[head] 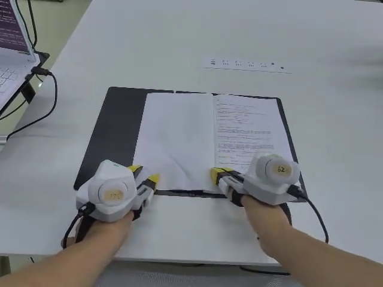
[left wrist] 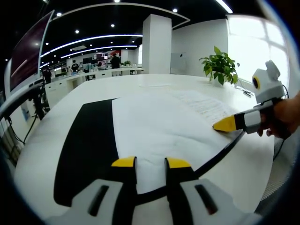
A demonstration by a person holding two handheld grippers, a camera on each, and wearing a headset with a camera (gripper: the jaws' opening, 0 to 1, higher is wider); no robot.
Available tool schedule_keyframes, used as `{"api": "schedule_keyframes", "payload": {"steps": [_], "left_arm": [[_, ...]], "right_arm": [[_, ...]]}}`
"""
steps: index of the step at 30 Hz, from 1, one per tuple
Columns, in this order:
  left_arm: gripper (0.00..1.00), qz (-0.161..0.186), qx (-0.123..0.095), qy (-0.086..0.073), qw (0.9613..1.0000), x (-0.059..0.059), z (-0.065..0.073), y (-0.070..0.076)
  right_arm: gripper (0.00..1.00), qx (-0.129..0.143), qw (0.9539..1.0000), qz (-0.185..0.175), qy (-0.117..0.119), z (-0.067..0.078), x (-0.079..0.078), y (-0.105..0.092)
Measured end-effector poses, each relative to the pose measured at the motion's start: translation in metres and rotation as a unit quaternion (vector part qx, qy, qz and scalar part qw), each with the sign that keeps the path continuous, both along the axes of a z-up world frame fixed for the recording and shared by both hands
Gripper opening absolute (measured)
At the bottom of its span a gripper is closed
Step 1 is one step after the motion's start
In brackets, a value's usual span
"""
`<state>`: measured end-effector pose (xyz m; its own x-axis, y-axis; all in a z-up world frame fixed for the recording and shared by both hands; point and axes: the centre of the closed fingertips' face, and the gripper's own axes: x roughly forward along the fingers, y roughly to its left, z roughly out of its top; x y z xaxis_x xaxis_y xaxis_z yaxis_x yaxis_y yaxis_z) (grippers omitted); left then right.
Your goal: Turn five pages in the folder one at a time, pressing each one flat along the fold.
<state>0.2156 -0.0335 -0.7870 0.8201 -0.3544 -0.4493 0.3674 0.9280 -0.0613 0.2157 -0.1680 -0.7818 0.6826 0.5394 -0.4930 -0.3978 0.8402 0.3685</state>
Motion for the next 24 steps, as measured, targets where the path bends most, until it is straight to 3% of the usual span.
{"api": "schedule_keyframes", "payload": {"steps": [24], "left_arm": [[0.23,0.0,0.004,0.003,1.0,-0.002,0.001,0.0]], "right_arm": [[0.0,0.009,0.9979,0.036,0.053,0.004,-0.052,0.004]]}}
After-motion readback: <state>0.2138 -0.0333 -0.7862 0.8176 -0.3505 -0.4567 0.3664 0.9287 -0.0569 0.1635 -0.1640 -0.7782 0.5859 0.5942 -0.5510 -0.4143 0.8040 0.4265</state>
